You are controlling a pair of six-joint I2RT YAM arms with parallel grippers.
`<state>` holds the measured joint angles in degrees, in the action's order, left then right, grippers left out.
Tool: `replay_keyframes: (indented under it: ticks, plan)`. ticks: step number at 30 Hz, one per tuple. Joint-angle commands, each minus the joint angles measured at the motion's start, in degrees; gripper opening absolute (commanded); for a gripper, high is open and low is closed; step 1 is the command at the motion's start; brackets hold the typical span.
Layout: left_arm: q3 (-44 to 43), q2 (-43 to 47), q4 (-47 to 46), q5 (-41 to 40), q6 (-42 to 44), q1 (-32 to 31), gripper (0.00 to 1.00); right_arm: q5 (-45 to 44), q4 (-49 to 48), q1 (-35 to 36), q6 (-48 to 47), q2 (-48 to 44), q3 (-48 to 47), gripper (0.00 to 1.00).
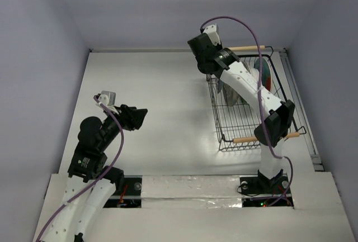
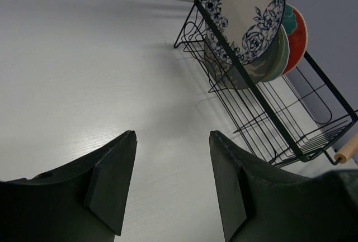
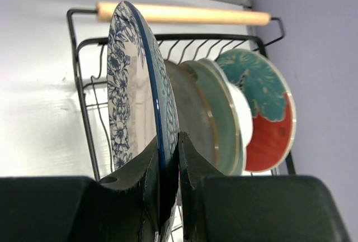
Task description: Unload the plates from the dish rack
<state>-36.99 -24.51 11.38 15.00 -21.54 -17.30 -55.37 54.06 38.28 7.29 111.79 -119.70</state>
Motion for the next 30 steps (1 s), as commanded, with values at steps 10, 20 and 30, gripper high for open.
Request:
replay_keyframes:
  ticks: [10, 20, 30]
  plan:
    - [0.1, 0.2, -2.4, -0.5, -0.3, 0.2, 0.52, 16.6, -14.1, 3.9, 4.5, -24.1, 2.7, 0.0]
    - [-1.1, 2.4, -0.2, -7.1, -0.8, 0.7, 0.52, 43.6, -41.9, 5.7, 25.5, -17.9, 17.1, 0.0]
    - [-2.5, 3.2, 0.1, -7.6, 0.3, 0.7, 0.63, 47.8, -49.7, 8.0, 35.0, -1.8, 15.3, 0.0]
